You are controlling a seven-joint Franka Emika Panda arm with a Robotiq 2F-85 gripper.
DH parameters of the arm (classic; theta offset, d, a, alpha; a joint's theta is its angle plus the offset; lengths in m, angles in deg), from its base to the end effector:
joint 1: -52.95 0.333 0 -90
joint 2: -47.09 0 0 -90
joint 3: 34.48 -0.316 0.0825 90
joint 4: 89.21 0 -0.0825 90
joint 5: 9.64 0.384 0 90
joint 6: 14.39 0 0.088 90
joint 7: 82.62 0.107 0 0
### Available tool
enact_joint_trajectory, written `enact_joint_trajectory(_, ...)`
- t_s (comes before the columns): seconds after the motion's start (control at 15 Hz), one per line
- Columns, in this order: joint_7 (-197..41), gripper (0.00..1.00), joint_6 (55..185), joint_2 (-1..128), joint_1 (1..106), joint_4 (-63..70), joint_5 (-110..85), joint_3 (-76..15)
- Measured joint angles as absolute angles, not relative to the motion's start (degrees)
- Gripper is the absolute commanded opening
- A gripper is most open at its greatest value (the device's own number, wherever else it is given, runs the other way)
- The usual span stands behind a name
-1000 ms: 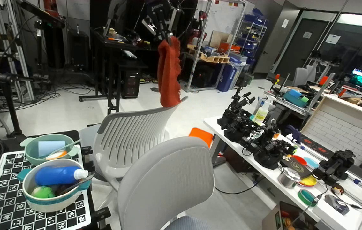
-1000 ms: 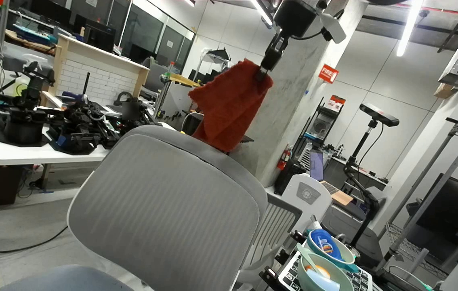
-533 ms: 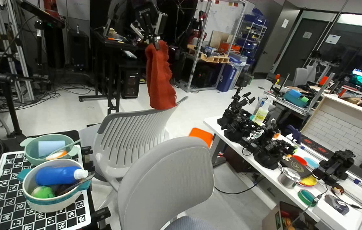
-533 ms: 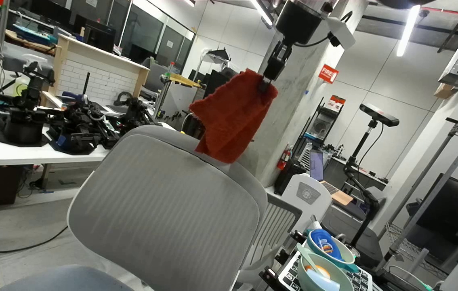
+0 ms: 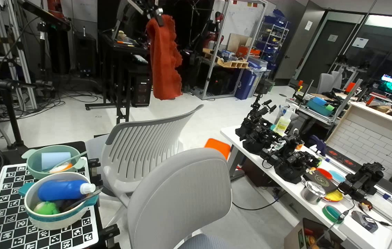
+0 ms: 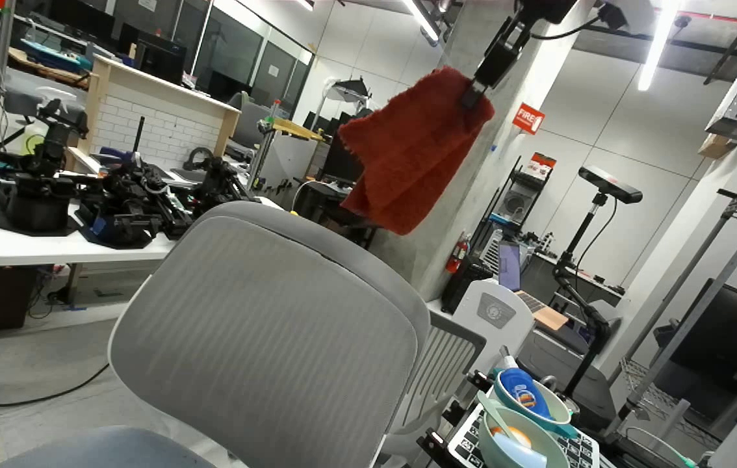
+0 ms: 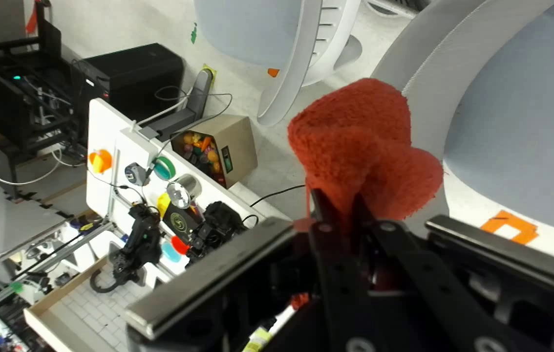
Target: Put the cloth on the other chair
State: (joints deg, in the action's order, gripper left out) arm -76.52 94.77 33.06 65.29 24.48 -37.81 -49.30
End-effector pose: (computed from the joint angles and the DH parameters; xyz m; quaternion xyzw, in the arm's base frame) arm 0.4580 0.2105 0.5916 0.9322 0.2346 0.1465 0.2334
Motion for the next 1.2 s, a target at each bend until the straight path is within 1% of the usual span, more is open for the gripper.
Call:
enact_joint_trajectory(0.4, -76.8, 0.03, 93.5, 27.4, 62.1, 25.9, -37.8, -47.5)
enact_joint_trajectory(0.67, -76.9, 0.03, 94.4, 27.5, 61.4, 29.4, -37.6, -46.7)
enact_joint_trajectory(1.2, -76.9, 0.03, 101.4, 31.0, 61.5, 37.7, -37.6, -47.1)
